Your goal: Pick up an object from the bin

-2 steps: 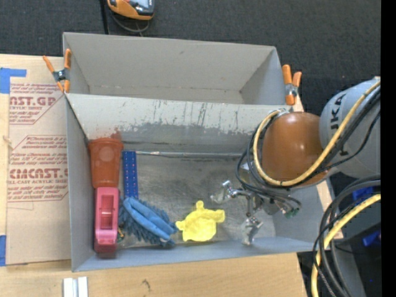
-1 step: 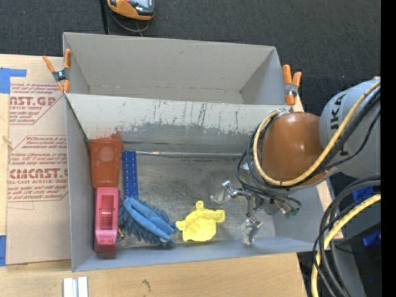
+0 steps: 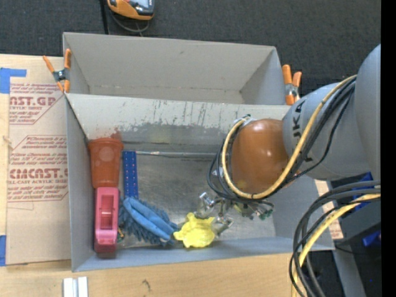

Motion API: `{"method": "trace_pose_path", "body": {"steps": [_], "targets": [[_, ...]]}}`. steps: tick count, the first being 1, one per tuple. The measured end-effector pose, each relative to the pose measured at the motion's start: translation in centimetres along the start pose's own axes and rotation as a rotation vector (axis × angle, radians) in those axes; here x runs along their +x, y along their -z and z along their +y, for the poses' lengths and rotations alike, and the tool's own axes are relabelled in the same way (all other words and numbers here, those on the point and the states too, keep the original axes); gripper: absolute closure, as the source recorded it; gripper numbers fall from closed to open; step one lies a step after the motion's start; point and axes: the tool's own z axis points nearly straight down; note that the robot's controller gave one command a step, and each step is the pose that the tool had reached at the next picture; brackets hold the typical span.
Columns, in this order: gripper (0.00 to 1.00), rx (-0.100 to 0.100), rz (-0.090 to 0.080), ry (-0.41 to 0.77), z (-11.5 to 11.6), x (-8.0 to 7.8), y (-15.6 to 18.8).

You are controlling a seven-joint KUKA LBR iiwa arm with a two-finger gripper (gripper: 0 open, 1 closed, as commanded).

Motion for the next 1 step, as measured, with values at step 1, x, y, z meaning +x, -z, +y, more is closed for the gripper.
{"method": "trace_pose_path", "body": {"steps": [1], "targets": [[1.0, 0.0, -0.001, 0.0, -0.01, -0.03, 0.0]]}}
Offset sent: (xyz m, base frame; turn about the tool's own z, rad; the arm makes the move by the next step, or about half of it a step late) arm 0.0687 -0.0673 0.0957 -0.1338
